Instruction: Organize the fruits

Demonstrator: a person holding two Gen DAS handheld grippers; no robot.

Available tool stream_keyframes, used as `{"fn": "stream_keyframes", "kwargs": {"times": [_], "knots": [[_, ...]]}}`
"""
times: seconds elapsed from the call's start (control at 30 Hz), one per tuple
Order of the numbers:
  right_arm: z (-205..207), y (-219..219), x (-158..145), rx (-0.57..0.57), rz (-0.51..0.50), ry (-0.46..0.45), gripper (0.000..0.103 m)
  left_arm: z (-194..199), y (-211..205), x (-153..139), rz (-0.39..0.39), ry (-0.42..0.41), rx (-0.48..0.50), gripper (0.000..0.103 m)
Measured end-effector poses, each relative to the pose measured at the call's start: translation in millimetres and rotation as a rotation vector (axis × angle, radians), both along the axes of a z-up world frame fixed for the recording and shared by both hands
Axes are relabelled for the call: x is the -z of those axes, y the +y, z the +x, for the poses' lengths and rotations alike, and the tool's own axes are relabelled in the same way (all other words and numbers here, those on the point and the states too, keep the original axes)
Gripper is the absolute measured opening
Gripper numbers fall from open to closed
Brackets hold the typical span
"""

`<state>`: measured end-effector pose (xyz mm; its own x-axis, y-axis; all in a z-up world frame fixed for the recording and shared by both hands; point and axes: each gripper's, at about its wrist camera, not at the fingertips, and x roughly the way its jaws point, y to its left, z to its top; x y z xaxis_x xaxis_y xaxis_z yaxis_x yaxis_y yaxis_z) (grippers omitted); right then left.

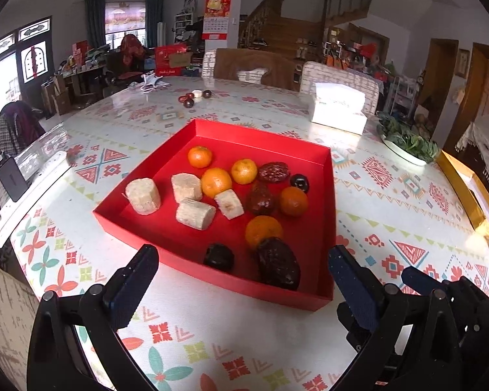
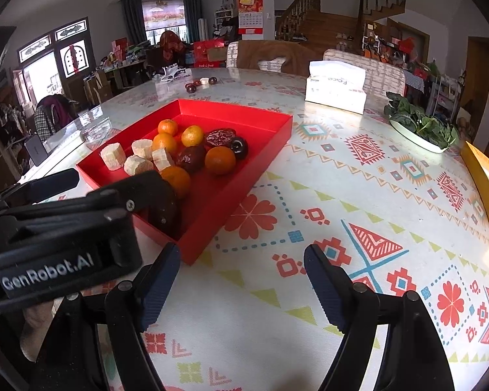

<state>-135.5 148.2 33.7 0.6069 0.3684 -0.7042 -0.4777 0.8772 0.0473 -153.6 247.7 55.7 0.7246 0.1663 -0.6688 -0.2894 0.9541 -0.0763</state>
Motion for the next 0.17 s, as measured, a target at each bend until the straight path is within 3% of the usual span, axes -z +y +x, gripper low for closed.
{"fn": "stream_keyframes", "kwargs": {"times": [0.17], "knots": [[1.6, 1.1, 1.2, 0.0, 0.004, 0.008, 0.083, 0.0, 1.7, -1.4, 0.026, 0.004, -0.028, 0.103]]}}
